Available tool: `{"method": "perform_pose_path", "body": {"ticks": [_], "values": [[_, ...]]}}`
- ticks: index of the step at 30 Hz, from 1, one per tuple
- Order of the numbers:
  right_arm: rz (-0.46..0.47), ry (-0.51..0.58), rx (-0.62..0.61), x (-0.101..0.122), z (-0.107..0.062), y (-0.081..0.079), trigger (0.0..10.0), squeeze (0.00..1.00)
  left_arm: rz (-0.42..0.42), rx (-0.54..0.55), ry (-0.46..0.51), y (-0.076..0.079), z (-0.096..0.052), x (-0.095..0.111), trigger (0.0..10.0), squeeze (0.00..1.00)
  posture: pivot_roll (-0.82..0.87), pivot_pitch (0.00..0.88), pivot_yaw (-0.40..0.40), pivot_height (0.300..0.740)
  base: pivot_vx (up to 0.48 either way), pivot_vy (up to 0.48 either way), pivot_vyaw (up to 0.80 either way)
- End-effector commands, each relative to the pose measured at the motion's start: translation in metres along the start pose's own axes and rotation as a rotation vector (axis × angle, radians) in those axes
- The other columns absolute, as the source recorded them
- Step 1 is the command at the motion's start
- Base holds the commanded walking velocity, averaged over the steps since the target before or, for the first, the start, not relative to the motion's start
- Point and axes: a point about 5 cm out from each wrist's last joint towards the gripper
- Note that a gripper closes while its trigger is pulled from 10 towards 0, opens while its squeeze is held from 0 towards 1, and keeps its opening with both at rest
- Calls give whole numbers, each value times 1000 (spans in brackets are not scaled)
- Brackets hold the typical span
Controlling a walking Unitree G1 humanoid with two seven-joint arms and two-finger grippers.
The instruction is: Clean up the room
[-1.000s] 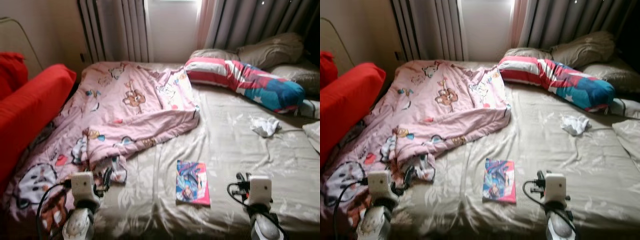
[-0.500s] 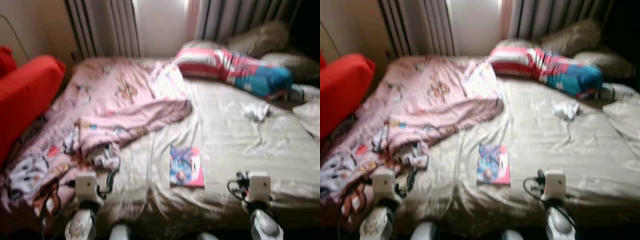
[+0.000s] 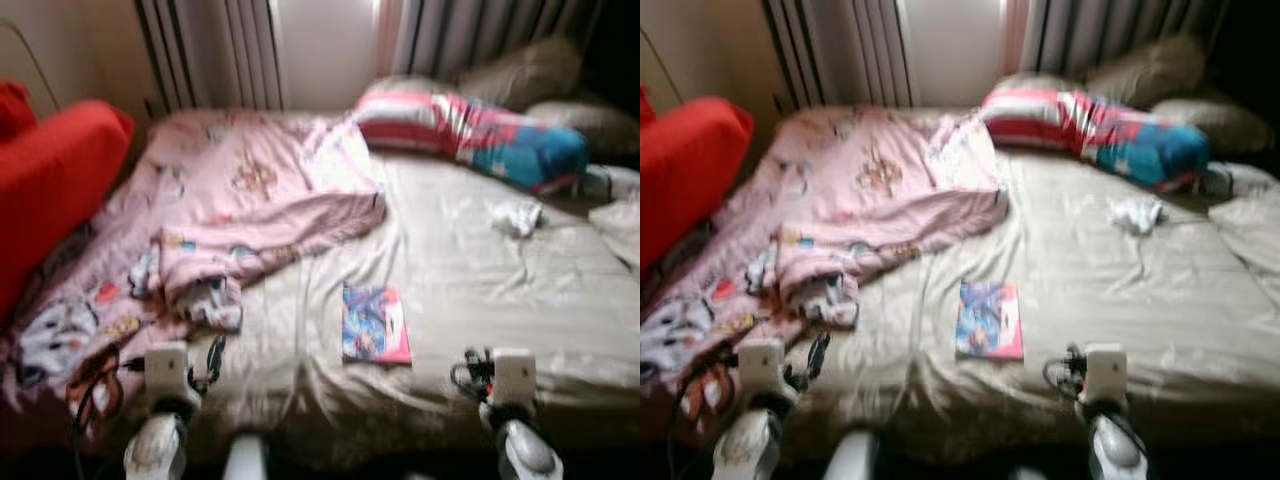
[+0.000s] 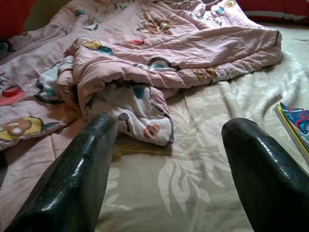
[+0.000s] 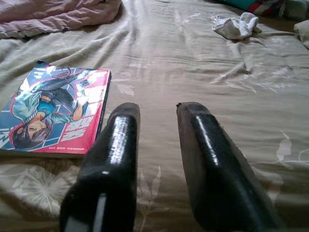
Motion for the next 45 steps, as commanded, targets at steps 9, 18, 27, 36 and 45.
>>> {"method": "perform_pose_path", "body": {"ticks": [9,18,27,36,45], "values": [[35,12,33,6,6,-6,10000,1000,8,3,12,-3,5,8,10000,0,-13,0,-24,632,0,0,0],[10,-58,88,2,11,-14,10000,0,18,-10,16,-2,9,12,10000,0,-5,10,-12,632,0,0,0],[25,-69,106,10,21,-24,10000,0,34,-43,21,0,26,22,10000,0,6,14,6,632,255,0,0],[24,-60,96,9,20,-20,10000,0,36,-59,48,2,34,31,10000,0,-7,55,16,632,312,0,269],[49,-55,93,21,30,-18,10000,0,27,-89,71,12,48,42,10000,0,-17,73,-1,632,271,0,0]]}}
Point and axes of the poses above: a point about 5 cm out from each wrist's last joint towards the gripper, its own z axis pointing out of the wrist towards the gripper, its own x axis along the axis of the wrist's last joint, y = z × x, and after that the axes turned 3 degrees about -z, right-handed
